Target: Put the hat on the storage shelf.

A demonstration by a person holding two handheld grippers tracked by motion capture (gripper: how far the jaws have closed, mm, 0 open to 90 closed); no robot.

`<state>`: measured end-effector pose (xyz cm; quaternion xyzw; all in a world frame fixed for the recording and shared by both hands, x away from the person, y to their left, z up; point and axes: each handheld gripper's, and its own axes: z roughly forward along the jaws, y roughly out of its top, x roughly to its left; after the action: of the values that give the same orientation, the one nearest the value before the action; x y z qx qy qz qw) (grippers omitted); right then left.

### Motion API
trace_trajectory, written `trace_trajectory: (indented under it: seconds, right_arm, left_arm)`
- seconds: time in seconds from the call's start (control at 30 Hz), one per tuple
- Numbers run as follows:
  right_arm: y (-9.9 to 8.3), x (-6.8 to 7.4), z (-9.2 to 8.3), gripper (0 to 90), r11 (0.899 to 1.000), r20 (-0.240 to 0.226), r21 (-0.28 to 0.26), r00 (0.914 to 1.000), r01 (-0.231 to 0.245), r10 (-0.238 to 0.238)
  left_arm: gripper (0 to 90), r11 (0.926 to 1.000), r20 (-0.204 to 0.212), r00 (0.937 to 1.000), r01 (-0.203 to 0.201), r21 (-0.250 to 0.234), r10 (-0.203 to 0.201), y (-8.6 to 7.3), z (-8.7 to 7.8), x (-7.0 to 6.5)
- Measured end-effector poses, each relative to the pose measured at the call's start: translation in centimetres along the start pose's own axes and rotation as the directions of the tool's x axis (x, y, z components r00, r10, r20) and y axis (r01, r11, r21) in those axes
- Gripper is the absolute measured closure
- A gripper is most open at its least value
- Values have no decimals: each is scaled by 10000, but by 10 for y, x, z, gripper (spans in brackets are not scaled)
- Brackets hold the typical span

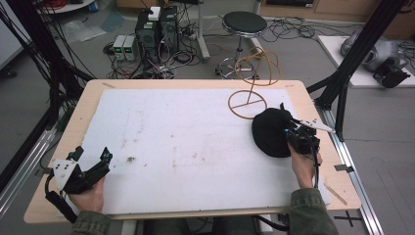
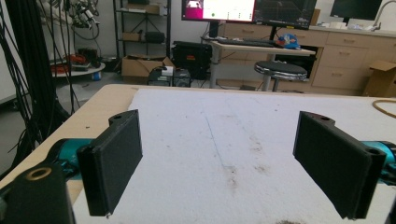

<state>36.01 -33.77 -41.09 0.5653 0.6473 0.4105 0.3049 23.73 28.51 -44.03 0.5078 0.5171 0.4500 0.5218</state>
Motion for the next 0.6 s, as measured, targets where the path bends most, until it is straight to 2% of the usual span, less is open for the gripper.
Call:
trace_trajectory:
  seconds: [0.17,0.27,0.4,0.6]
  right_arm:
    - [1,2,-3,874,9999,-7,-148,10000,77,-78]
    - [3,3,-7,874,9989,-22,-454,10000,65,-66]
    - [8,3,-18,874,9937,-187,-1096,9996,-240,220]
    - [12,5,-25,874,9871,-447,-1524,9981,-482,419]
  left_arm:
    - [157,10000,-2,10000,9,13,-9,0,0,0]
    - [158,10000,-6,10000,4,-22,-4,0,0,0]
    - [160,10000,4,10000,19,-31,-19,0,0,0]
    - [160,10000,19,10000,-10,-19,10,0,0,0]
